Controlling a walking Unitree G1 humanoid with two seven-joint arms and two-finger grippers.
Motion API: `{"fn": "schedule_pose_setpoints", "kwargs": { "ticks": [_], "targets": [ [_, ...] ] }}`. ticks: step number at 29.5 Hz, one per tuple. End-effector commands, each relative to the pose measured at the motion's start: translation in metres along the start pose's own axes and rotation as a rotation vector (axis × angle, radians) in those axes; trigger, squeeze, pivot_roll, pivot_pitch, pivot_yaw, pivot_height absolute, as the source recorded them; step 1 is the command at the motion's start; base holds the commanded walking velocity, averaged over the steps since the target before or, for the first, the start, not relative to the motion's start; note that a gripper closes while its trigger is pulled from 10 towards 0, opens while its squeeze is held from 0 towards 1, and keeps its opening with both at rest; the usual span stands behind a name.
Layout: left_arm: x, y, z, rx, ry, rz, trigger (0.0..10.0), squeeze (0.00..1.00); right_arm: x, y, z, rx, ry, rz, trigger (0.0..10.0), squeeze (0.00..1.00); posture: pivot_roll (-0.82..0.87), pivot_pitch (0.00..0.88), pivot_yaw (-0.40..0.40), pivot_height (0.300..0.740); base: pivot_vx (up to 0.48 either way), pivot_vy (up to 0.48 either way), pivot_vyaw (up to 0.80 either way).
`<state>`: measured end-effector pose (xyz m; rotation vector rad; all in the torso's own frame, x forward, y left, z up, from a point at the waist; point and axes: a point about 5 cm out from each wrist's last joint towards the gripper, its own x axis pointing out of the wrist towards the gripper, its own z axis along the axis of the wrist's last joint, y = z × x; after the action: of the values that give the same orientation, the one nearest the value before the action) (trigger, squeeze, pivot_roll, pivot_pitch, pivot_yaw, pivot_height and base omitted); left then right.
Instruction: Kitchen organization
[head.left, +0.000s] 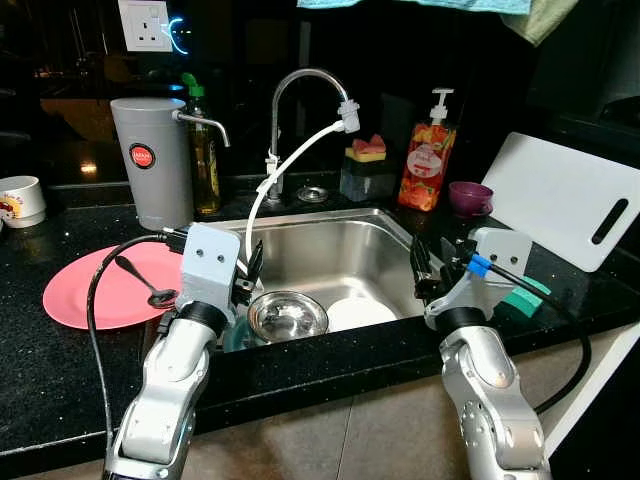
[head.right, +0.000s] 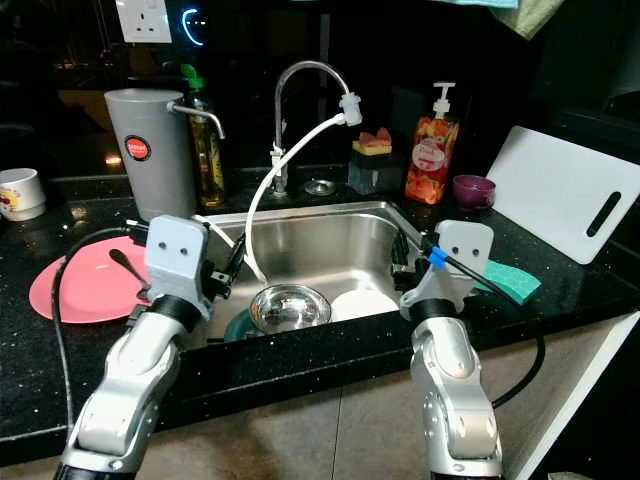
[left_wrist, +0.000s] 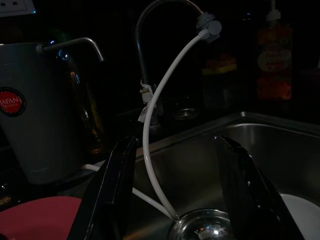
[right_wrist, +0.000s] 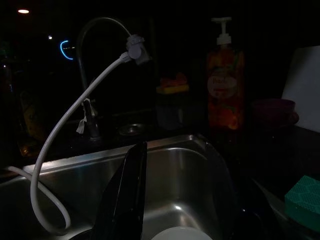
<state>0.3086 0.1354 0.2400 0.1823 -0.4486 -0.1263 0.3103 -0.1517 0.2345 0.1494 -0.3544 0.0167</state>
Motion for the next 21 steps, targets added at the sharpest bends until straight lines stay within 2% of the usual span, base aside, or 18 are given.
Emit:
{"fn": "schedule_pose_setpoints", "kwargs": {
  "ticks": [1,21],
  "targets": [
    [0.0012,-0.001,0.0009,0.005,-0.005,0.0,10.0,0.0,0.0005,-0.0001,-0.001,0.008,0.002,-0.002,10.0,0.0,0.07,0.0,-0.082,0.74,0.0,0.0,0.0],
    [0.0014,-0.001,0.0014,0.005,-0.007,0.002,10.0,0.0,0.0007,-0.0001,-0.0008,0.009,0.0,-0.002,10.0,0.0,0.07,0.0,-0.082,0.74,0.0,0.0,0.0]
  ]
}}
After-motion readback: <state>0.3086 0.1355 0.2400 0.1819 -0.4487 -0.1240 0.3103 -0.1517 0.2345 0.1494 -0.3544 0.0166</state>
